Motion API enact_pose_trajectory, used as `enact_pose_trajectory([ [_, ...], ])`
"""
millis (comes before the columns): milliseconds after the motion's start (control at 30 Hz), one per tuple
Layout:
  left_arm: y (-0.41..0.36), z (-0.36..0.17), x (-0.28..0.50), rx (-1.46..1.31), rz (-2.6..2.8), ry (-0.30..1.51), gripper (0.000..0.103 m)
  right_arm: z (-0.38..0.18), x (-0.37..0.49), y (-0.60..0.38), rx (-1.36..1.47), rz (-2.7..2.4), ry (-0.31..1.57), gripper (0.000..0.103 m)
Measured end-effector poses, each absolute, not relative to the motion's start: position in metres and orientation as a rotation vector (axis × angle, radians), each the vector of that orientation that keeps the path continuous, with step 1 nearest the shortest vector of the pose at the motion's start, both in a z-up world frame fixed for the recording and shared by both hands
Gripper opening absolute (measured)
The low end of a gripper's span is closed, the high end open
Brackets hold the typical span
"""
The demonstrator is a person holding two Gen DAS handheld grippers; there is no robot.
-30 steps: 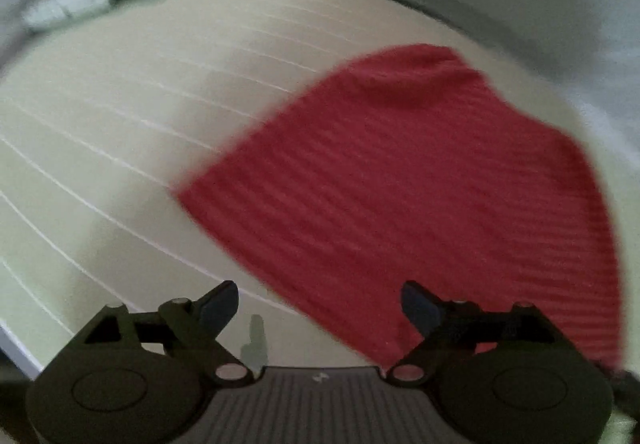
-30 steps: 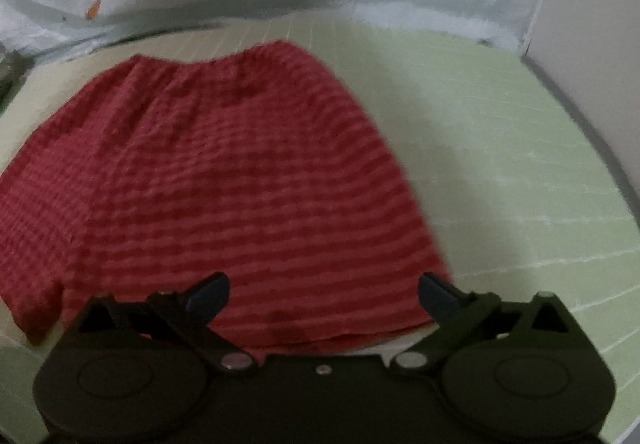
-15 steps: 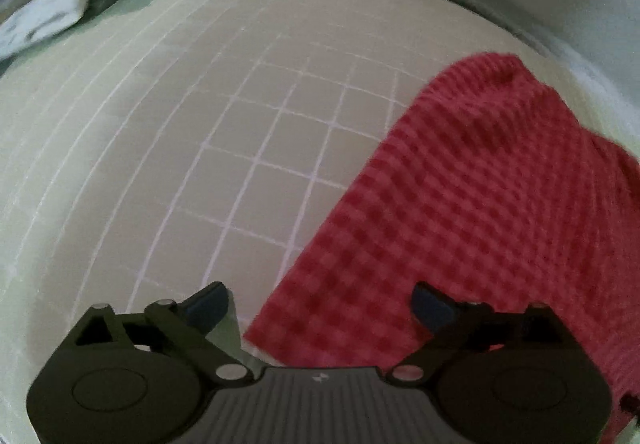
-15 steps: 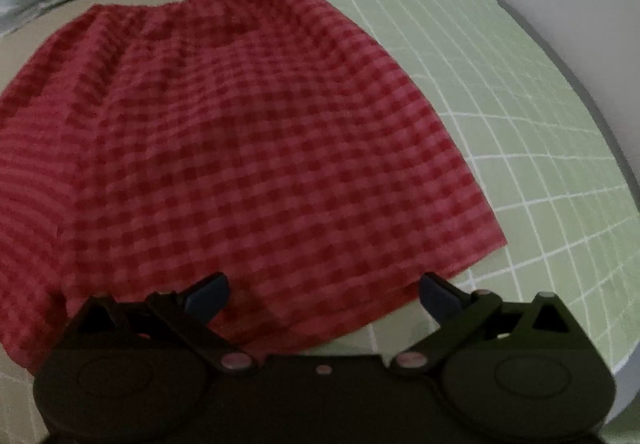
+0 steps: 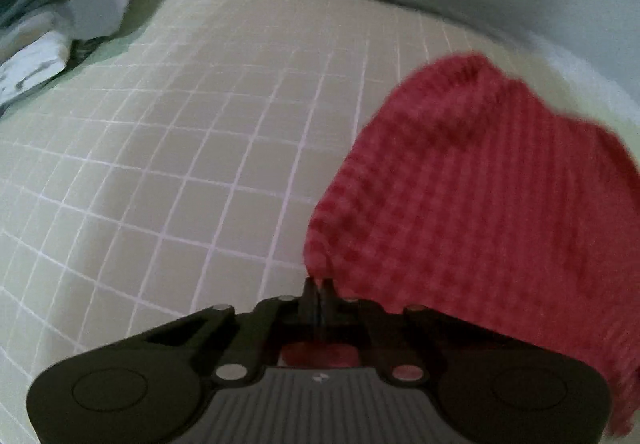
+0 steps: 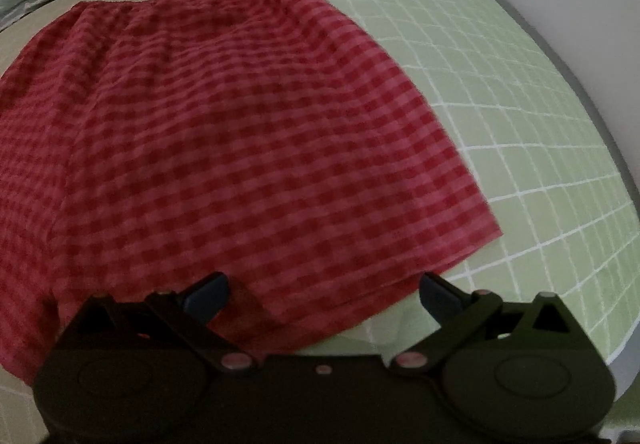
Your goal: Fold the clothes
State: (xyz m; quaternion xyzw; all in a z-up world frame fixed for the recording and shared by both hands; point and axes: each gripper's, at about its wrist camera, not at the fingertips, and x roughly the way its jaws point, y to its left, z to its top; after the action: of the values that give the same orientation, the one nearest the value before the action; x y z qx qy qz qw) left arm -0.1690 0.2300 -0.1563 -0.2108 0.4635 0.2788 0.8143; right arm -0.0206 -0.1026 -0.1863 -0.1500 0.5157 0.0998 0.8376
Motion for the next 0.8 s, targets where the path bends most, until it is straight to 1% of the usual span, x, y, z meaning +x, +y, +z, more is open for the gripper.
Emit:
enact_pose_trajectory([
  [200, 0.190, -0.105, -0.155, -0.440, 0.575, 0.838, 0.000, -0.171, -0.012, -0.130, -0.283, 0.237, 1.022, 0.103],
  [367, 0.126, -0.072, -0.122, -0.425, 0.442, 0.752, 0.000, -0.162, -0.007, -0.163, -0.248, 0.267, 0.993, 0.103],
  [500, 0.058, -0.069, -0.089, -0.439, 0.262, 0.749, 0.001, -0.159, -0.003, -0.191, -0.231, 0.272, 0.979, 0.103],
  [533, 0.041, -0.075, -0.082, -0.444, 0.225, 0.762, 0.006, -0.159, -0.001, -0.198, -0.226, 0.270, 0.979, 0.103],
  [567, 0.024, -0.081, -0.074, -0.450, 0.189, 0.774, 0.007, -0.159, 0.002, -0.205, -0.221, 0.265, 0.978, 0.103],
  [600, 0.015, -0.086, -0.072, -0.460, 0.182, 0.794, 0.019, -0.159, 0.004, -0.212, -0.216, 0.261, 0.977, 0.103],
  [633, 0.005, -0.091, -0.070, -0.471, 0.176, 0.814, 0.035, -0.158, 0.007, -0.217, -0.213, 0.259, 0.974, 0.103],
  [667, -0.004, -0.097, -0.068, -0.482, 0.169, 0.835, 0.043, -0.157, 0.009, -0.222, -0.210, 0.259, 0.970, 0.103],
  [700, -0.014, -0.102, -0.066, -0.492, 0.162, 0.855, 0.058, -0.157, 0.010, -0.226, -0.211, 0.264, 0.965, 0.103],
  [733, -0.018, -0.105, -0.071, -0.490, 0.174, 0.862, 0.066, -0.156, 0.010, -0.229, -0.214, 0.276, 0.959, 0.103],
  [800, -0.021, -0.110, -0.081, -0.481, 0.226, 0.881, 0.069, -0.153, 0.010, -0.232, -0.218, 0.304, 0.944, 0.103],
])
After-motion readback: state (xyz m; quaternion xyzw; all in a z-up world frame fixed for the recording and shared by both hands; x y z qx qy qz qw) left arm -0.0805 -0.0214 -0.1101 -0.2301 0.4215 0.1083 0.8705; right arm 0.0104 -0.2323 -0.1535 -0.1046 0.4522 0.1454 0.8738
